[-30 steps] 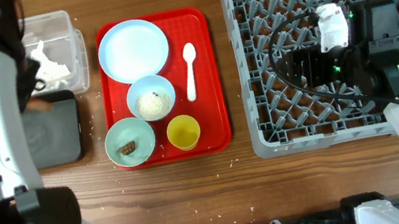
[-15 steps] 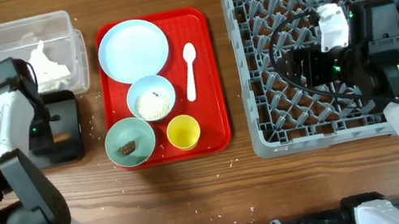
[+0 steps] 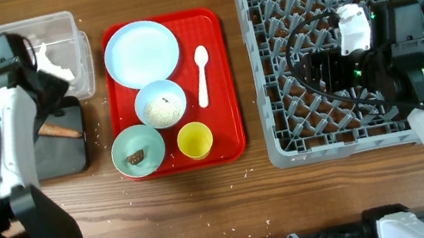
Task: Sort waste into correct bins and load items into the dishwasher rack
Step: 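Carry the carrot left and release it onto the black tray, then grasp the rim of the light-blue rice bowl with the left gripper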
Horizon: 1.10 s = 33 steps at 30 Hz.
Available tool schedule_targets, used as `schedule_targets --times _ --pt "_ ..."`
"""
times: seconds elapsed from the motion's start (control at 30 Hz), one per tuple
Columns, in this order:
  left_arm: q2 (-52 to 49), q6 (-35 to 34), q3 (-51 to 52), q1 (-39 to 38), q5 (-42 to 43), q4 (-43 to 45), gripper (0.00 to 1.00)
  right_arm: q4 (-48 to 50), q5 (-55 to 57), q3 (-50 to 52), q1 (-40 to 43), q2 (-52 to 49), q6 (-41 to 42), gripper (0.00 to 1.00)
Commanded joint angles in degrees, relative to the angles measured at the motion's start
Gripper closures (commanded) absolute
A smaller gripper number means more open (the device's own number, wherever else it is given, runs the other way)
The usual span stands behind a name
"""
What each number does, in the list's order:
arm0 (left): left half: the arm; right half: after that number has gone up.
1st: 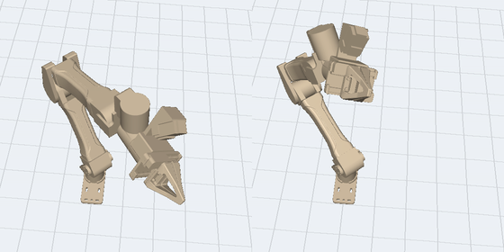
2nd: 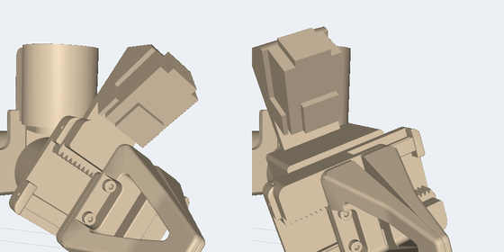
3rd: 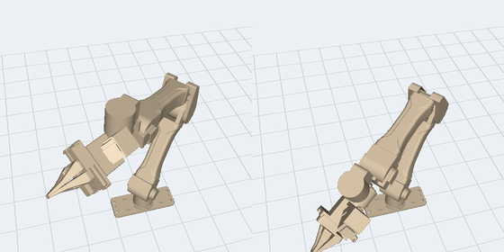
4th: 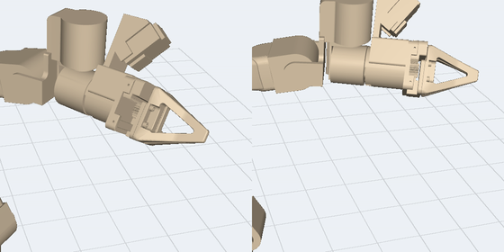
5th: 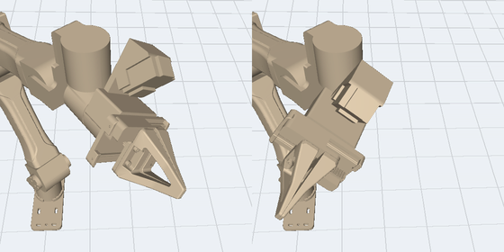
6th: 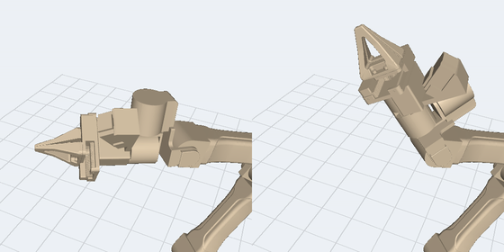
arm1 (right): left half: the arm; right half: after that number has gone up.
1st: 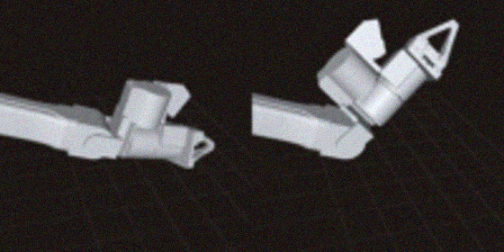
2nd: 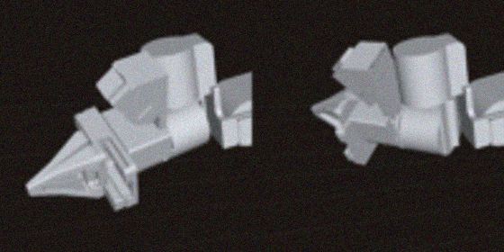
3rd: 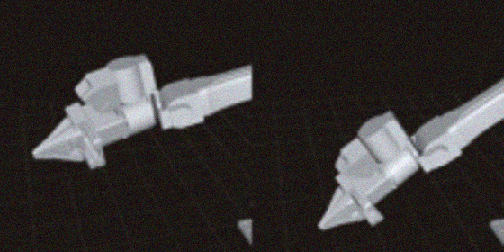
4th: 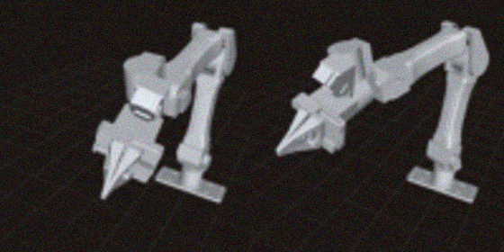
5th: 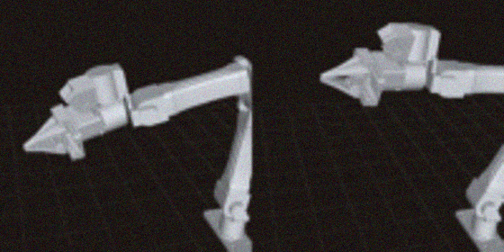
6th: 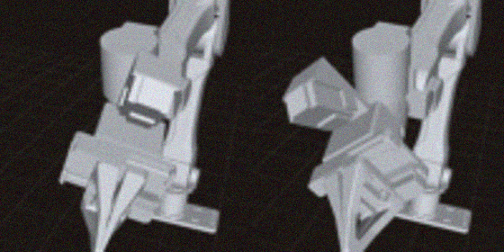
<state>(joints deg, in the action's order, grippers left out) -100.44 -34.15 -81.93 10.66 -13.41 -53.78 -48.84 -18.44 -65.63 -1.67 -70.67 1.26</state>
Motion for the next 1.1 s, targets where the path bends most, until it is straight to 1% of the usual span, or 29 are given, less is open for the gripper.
schedule_targets --times 0.0,0.17,0.27,0.33,0.37,0.47,0.53,0.67,0.77,0.87,0.9,0.93,1.0,1.07 --pt "3.82 19.21 -1.07 -9.14 16.48 -1.2 0.0 0.11 -1.01 -1.05 -0.2 -0.48 0.48 0.0" --pt "2.8 19.21 -0.15 -21.86 17.44 -1.36 0.03 -0.09 -1.01 -1.05 -0.2 -0.48 0.44 0.0" --pt "2.4 19.19 -0.15 -27.23 16.94 -1.31 0.06 -0.09 -1.01 -1.05 -0.2 -0.48 0.46 0.0" --pt "2.36 19.19 -0.15 -29.27 16.85 -1.31 0.08 -0.09 -1.01 -1.05 -0.2 -0.48 0.44 0.0" --pt "2.27 19.76 -0.15 -30.36 17.05 -1.51 0.07 -0.07 -1.01 -1.05 -0.2 -0.48 0.44 0.0" --pt "1.6 25.97 -0.13 -32.57 17.64 -4.31 0.08 -0.11 -1.01 -1.05 -0.2 -0.48 0.46 0.0" --pt "0.44 26.77 -0.13 -32.83 17.59 -4.31 0.09 -0.02 -1.01 -1.05 -0.2 -0.48 0.44 0.0" --pt "-3.67 26.64 -0.13 -32.85 17.68 1.88 0.09 0.04 -1.01 -1.05 -0.2 -0.48 0.44 0.0" --pt "-7.91 25.55 -0.13 -33.86 17.66 6.49 0.12 -0.02 -1.01 -1.05 -0.2 -0.48 0.46 0.0" --pt "-11.96 22.71 -0.13 -34.77 17.0 9.51 0.27 -0.07 -1.01 -1.05 -0.2 -0.48 0.44 0.0" --pt "-13.0 21.75 -0.13 -34.93 16.72 10.03 0.3 -0.09 -1.01 -1.05 -0.2 -0.48 0.48 0.0" --pt "-14.64 20.09 -0.13 -35.06 16.55 10.67 0.36 -0.11 -1.01 -1.05 -0.2 -0.48 0.46 0.0" --pt "-17.14 18.01 -0.13 -35.19 16.35 10.91 0.52 -0.11 -1.01 -1.05 -0.2 -0.48 0.48 0.0" --pt "-17.84 16.87 -0.13 -35.19 16.31 10.95 0.59 -0.09 -1.01 -1.05 -0.2 -0.48 0.46 0.0"
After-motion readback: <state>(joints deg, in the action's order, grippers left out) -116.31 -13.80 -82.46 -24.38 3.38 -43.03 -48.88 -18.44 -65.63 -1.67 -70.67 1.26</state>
